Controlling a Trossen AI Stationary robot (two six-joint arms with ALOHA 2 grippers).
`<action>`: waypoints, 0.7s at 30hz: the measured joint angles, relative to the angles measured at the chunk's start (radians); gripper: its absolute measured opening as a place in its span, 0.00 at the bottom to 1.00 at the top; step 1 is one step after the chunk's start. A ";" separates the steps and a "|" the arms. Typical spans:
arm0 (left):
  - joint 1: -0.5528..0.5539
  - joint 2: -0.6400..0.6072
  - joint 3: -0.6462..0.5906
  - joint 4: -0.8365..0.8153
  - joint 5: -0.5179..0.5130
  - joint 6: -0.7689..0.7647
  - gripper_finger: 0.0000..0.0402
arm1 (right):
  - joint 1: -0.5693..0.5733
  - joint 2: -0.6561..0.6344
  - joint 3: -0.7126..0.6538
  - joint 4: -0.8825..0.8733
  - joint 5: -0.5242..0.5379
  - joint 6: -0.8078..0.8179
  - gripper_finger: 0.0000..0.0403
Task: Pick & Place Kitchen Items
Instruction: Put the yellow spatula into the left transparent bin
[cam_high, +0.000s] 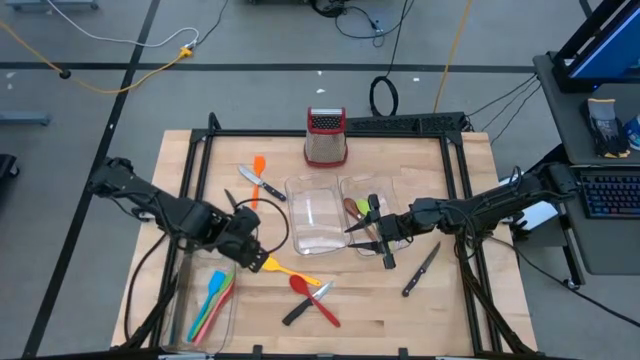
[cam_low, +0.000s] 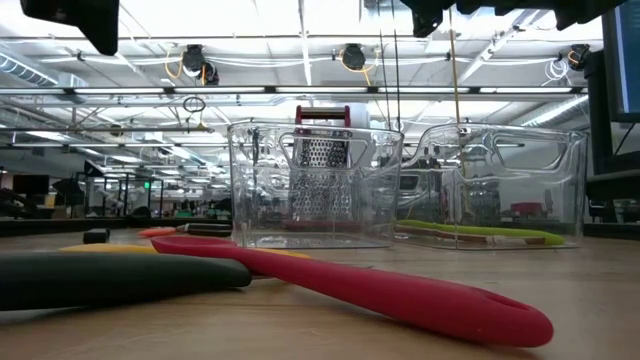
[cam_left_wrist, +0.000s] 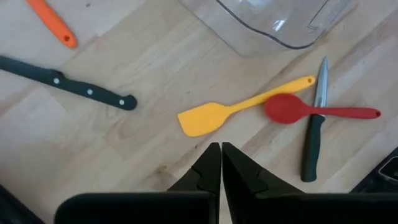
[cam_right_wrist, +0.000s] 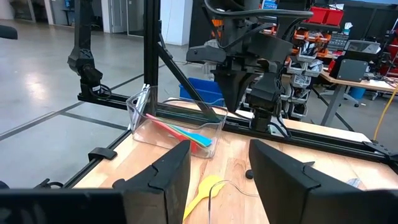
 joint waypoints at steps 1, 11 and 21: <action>0.002 0.000 0.000 0.002 0.000 0.017 0.03 | 0.000 0.000 0.000 0.000 0.000 0.000 0.39; -0.015 0.048 0.000 0.246 -0.005 0.392 0.06 | 0.000 0.000 0.000 -0.002 0.000 0.000 0.39; -0.021 0.184 -0.001 0.231 0.056 0.490 0.21 | 0.000 0.000 0.000 -0.010 0.000 0.000 0.39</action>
